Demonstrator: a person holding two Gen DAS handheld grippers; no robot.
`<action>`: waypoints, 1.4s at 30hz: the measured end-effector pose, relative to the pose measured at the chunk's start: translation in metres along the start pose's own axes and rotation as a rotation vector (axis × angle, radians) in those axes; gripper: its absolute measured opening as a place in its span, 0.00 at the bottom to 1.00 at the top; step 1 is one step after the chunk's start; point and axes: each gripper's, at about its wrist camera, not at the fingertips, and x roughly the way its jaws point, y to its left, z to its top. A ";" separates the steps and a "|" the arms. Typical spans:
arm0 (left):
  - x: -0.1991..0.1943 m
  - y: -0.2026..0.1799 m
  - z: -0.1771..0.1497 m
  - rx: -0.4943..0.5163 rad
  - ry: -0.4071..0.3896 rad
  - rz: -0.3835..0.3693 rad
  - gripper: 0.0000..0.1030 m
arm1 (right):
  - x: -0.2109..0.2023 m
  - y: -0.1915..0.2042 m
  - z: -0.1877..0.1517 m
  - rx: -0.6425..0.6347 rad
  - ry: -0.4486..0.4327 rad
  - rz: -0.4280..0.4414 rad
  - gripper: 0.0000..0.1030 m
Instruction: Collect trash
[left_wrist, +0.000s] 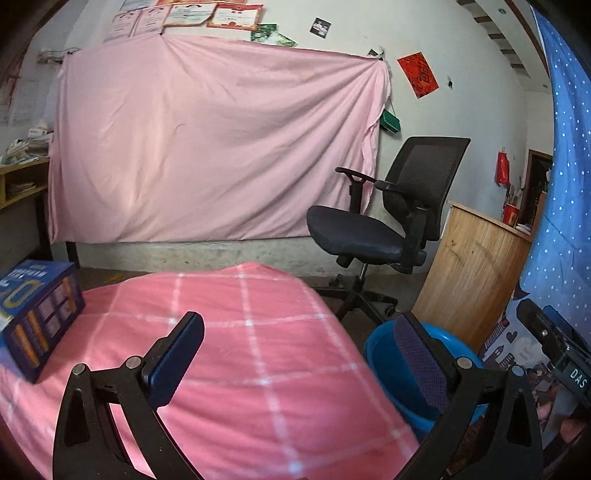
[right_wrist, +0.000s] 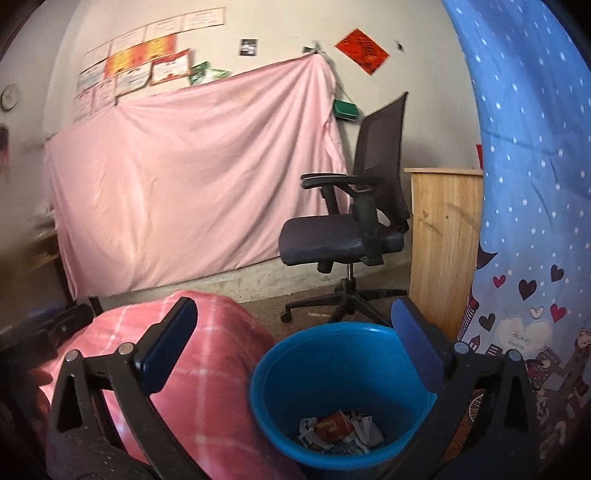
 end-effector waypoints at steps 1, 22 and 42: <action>-0.007 0.003 -0.003 0.003 0.000 0.007 0.98 | -0.005 0.005 -0.002 -0.011 0.002 0.005 1.00; -0.117 0.029 -0.038 0.033 -0.038 0.031 0.98 | -0.125 0.059 -0.038 -0.005 -0.019 -0.023 1.00; -0.207 0.075 -0.086 0.023 -0.092 0.121 0.98 | -0.197 0.122 -0.083 -0.014 -0.048 0.008 1.00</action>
